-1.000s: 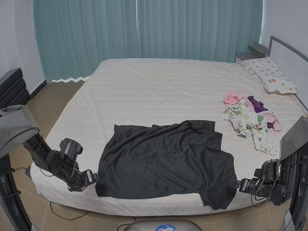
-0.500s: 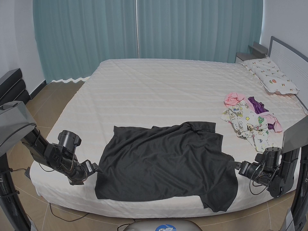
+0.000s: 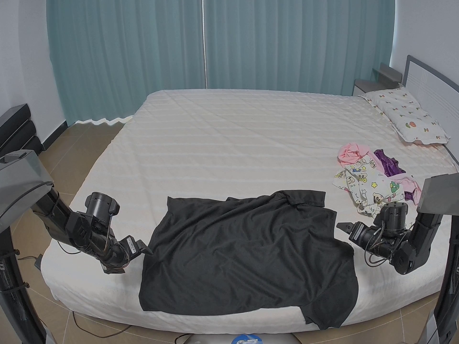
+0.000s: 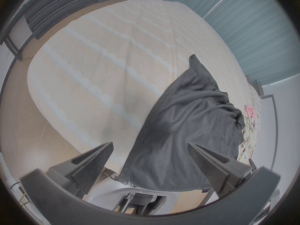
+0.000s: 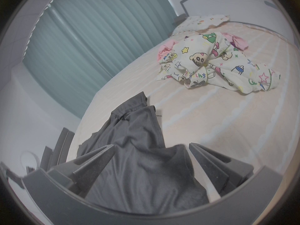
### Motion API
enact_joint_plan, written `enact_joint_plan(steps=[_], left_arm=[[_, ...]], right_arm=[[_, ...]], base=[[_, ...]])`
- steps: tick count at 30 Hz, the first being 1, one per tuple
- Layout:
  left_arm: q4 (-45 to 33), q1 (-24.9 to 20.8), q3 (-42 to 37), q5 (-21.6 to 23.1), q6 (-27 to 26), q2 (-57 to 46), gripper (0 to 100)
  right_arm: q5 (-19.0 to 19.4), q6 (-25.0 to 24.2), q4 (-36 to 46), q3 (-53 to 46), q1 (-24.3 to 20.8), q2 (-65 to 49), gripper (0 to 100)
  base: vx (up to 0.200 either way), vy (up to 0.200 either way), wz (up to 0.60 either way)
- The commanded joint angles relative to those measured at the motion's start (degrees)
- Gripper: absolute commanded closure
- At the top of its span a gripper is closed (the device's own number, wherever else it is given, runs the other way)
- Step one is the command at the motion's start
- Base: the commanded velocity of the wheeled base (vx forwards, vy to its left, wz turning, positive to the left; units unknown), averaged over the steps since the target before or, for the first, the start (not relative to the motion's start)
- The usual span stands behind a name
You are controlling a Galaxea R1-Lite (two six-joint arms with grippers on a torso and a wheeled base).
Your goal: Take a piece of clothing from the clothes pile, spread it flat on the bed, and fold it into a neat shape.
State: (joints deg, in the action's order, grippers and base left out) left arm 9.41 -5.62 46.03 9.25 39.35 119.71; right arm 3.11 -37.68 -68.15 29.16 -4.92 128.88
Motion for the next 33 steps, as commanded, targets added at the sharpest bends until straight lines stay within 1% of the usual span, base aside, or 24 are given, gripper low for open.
enact_joint_plan(steps=[1,8,11,20,22,26,29,30,33], left_arm=[[0.08,0.35,0.2,0.06,0.02,0.43,0],[0.08,0.43,0.64,-0.02,0.29,0.79,0],[0.08,0.43,1.25,0.06,2.84,0.52,0],[-0.27,0.7,0.55,1.12,3.01,0.43,0],[-0.27,0.7,0.46,1.03,3.01,0.52,0],[-0.09,0.87,0.46,1.12,2.92,0.7,0],[0.08,0.96,0.37,1.21,3.01,0.52,0],[0.08,0.87,0.37,1.65,3.1,0.52,0],[0.17,0.87,0.55,2.44,3.28,0.43,0]], right_arm=[[-1.18,-1.87,1.88,4.15,-2.11,-0.47,0],[-1.18,-2.05,2.14,4.59,-2.28,-0.38,0],[-1.18,-2.05,2.14,4.59,-2.28,-0.29,0],[-1.18,-2.13,2.05,5.03,-2.55,0.58,0],[-1.18,-2.31,2.14,5.91,-2.55,0.85,0],[-1.26,-4.95,2.49,8.55,-2.55,1.81,0],[-1.26,-6.97,4.34,10.83,-2.63,2.25,0],[-1.26,-8.64,6.62,13.12,-2.72,3.04,0],[-1.35,-10.57,9.61,17.25,-2.99,4.63,0]], base=[[0.0,0.0,0.0],[0.0,0.0,0.0],[0.0,0.0,0.0],[0.0,0.2,0.0],[0.0,0.0,0.0],[0.0,0.0,0.0],[0.0,0.0,0.0],[0.0,0.0,0.0],[0.0,0.0,0.0]])
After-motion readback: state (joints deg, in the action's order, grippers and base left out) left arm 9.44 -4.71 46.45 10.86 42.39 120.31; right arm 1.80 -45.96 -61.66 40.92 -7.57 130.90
